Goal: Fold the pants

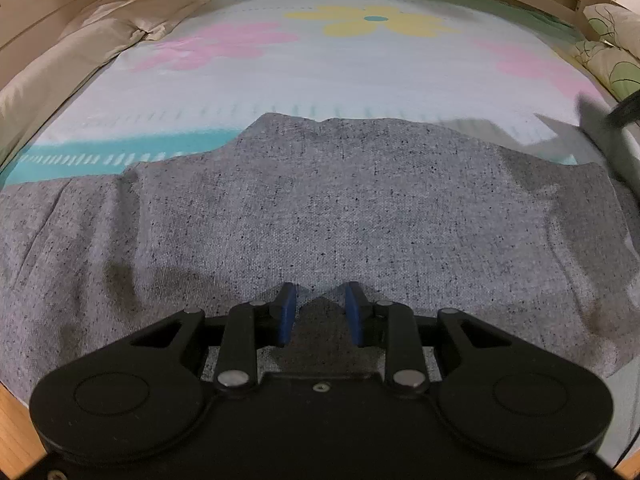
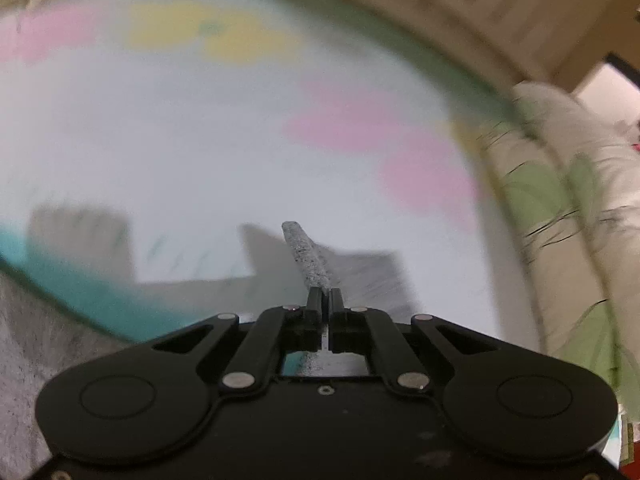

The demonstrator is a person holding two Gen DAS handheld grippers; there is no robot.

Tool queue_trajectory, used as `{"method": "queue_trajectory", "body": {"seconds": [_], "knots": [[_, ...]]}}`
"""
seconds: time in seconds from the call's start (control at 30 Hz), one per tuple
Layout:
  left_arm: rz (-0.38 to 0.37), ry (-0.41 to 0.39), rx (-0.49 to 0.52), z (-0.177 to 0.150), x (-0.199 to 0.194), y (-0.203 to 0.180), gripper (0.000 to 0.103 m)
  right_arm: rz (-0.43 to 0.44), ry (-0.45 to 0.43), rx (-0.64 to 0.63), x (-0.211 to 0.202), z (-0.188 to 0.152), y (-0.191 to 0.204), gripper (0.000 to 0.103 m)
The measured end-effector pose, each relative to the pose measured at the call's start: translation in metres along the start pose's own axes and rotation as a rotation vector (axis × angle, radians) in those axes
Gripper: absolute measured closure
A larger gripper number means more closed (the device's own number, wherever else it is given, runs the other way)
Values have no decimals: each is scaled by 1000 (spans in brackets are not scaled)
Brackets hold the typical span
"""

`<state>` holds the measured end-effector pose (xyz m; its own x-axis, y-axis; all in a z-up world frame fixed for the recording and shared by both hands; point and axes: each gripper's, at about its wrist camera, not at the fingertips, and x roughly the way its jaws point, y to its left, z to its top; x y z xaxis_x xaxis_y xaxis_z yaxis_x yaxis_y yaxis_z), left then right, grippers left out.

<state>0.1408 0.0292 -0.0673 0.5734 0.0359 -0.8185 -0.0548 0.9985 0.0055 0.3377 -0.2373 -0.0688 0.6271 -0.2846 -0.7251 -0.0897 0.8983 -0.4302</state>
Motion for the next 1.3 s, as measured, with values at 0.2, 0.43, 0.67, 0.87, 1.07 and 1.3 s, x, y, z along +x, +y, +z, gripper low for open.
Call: {"method": "queue_trajectory", "body": {"seconds": [0.2, 0.43, 0.67, 0.87, 1.07, 1.3], "knots": [[6, 1, -9, -1, -3, -1, 67, -83, -11, 265, -32, -34, -111, 101], [13, -6, -4, -3, -5, -1, 66, -109, 175, 592, -9, -136, -200, 101], [23, -7, 0, -3, -6, -3, 66, -133, 225, 682, 4, -192, -212, 102], [35, -13, 7, -5, -7, -7, 66, -94, 114, 771, -23, -186, -223, 76], [26, -11, -3, -5, -7, -5, 66, -5, 91, 993, -18, -193, -247, 73], [42, -16, 17, -6, -7, -8, 66, 17, 177, 1096, 6, -213, -242, 74]]}}
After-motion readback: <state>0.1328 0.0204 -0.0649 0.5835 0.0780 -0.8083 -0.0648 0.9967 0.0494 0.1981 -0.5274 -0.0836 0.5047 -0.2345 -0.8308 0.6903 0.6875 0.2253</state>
